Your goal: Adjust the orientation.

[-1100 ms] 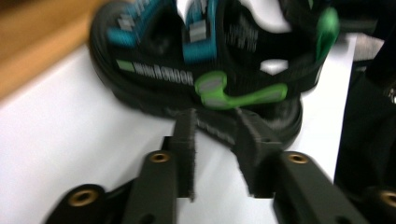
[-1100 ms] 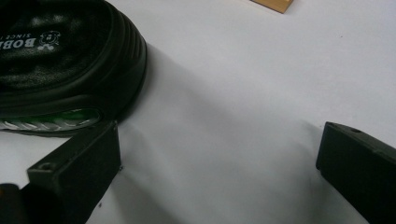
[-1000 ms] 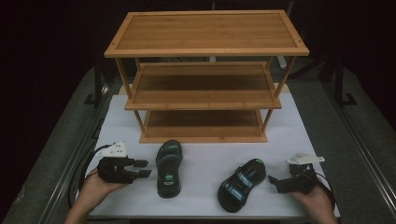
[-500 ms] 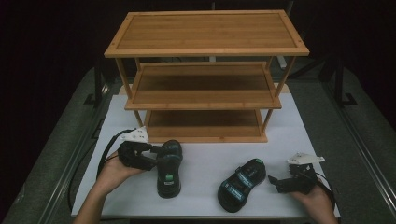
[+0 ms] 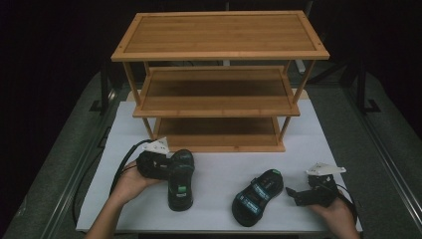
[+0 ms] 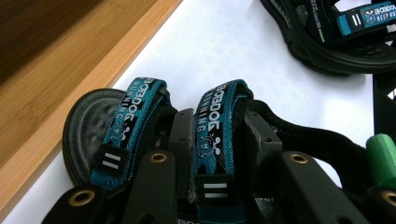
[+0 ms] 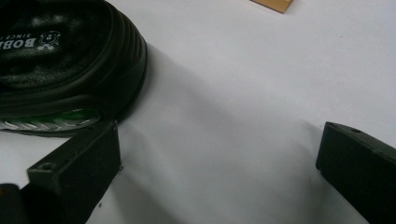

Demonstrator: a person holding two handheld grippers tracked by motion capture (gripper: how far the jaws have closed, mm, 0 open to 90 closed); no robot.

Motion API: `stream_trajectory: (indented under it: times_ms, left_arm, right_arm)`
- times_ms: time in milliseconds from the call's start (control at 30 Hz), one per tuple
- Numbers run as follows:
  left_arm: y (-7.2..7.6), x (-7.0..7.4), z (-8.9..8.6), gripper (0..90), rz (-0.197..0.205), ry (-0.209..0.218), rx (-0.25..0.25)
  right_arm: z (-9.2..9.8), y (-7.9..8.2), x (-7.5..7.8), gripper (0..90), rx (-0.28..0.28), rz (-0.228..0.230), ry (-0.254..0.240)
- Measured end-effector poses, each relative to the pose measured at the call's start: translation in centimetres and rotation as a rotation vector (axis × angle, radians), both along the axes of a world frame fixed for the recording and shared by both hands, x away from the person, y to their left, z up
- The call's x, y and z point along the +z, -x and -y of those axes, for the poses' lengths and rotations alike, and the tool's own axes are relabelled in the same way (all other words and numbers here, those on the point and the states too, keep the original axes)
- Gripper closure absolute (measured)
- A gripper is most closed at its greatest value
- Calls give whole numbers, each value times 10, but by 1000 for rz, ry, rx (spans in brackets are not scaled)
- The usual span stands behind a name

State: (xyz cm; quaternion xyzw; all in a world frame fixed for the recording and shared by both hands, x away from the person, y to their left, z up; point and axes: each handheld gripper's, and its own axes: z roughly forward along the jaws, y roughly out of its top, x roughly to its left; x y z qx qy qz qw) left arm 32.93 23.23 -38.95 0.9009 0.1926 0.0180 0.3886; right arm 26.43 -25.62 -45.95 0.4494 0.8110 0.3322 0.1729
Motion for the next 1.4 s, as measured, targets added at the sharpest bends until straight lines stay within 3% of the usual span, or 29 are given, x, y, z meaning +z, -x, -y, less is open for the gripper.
stream_trajectory:
  times_ms: [300,500,700,900,967,1000,1033,1100,1400]
  left_arm:
    - [4,13,15,693,50,7,-38]
    - [-4,17,34,693,44,15,-79]
    - [-15,4,58,693,14,2,-110]
    - [-17,-1,60,688,-9,11,-109]
    - [-17,-1,59,632,-8,14,-102]
    - [-17,-1,59,545,-8,14,-102]
    - [-15,0,58,545,-2,18,-93]
    - [-13,3,56,390,7,21,-88]
    - [-4,15,28,301,30,58,-31]
  right_arm:
    - [0,0,0,0,0,0,0]
    - [0,0,0,0,-1,1,-2]
    - [0,0,0,0,0,1,-1]
    - [0,0,0,0,-1,1,-1]
    - [0,0,0,0,-1,1,-1]
    - [0,0,0,0,-1,1,-1]
    - [0,0,0,0,0,1,-1]
    - [0,0,0,0,0,1,-1]
    - [0,0,0,0,-1,0,-1]
